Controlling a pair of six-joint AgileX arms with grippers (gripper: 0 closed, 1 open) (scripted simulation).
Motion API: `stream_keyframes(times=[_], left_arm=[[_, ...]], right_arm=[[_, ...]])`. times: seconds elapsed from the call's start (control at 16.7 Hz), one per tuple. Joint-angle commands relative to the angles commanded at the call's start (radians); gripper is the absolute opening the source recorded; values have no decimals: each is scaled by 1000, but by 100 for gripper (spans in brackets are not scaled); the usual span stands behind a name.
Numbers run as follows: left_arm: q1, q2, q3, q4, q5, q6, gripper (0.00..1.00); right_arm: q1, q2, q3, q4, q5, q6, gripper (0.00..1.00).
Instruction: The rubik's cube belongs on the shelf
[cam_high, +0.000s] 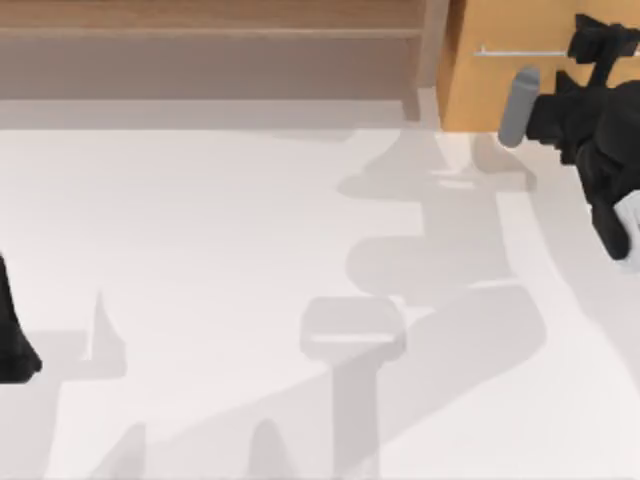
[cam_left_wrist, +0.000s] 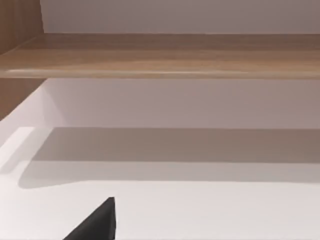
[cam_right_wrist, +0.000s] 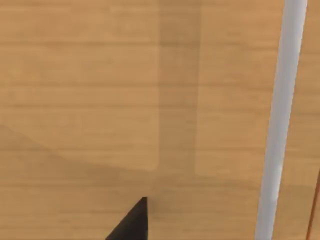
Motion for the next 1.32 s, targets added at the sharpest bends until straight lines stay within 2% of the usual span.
stream_keyframes(times=[0.48, 1.08, 1.32], left_arm=[[0, 0, 0, 0, 0, 0, 100], [0, 0, 0, 0, 0, 0, 100], [0, 0, 0, 0, 0, 0, 100]], right_arm=[[0, 0, 0, 0, 0, 0, 2], [4, -2, -4, 0, 0, 3, 0], [19, -56, -112, 65, 12, 4, 0]])
